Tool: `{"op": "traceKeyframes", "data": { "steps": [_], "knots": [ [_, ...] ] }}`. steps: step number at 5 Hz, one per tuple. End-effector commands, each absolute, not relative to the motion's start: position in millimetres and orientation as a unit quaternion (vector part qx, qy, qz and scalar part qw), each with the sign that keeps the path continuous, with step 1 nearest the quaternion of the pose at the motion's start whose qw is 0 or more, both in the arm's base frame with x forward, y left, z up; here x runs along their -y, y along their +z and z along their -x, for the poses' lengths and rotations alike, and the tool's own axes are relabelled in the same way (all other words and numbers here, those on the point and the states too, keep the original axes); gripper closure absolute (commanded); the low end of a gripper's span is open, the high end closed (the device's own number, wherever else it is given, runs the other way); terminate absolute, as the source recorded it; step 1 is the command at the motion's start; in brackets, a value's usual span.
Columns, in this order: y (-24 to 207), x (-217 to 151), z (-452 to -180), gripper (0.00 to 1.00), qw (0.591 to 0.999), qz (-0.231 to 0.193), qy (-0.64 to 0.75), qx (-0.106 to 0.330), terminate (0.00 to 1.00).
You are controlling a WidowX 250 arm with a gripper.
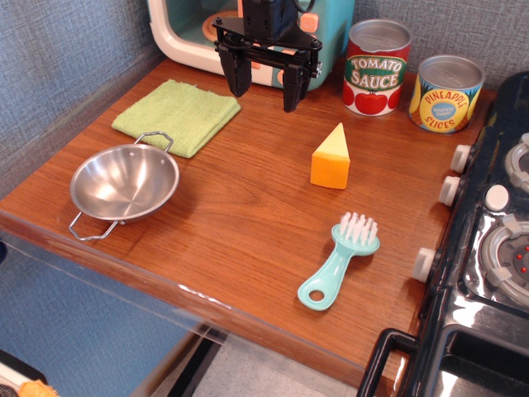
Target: Put the cheese in the pan
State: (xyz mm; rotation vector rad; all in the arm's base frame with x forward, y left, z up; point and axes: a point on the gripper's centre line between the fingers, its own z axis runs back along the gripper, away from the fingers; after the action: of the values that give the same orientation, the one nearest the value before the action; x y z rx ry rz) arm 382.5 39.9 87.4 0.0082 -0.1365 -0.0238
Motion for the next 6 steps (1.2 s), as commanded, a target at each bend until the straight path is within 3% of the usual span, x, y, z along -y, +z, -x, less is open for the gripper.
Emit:
{"op": "traceKeyframes", "data": {
  "steps": [1,4,6],
  "knots": [
    [87,-40,-382,0.00,0.998,-0.004,-0.012,0.068,0.00],
    [120,8,-409,0.00,0.986,0.090,0.004,0.141,0.00],
    [95,17,-406,0.00,0.993,0.059,0.020,0.098,0.00]
  ]
}}
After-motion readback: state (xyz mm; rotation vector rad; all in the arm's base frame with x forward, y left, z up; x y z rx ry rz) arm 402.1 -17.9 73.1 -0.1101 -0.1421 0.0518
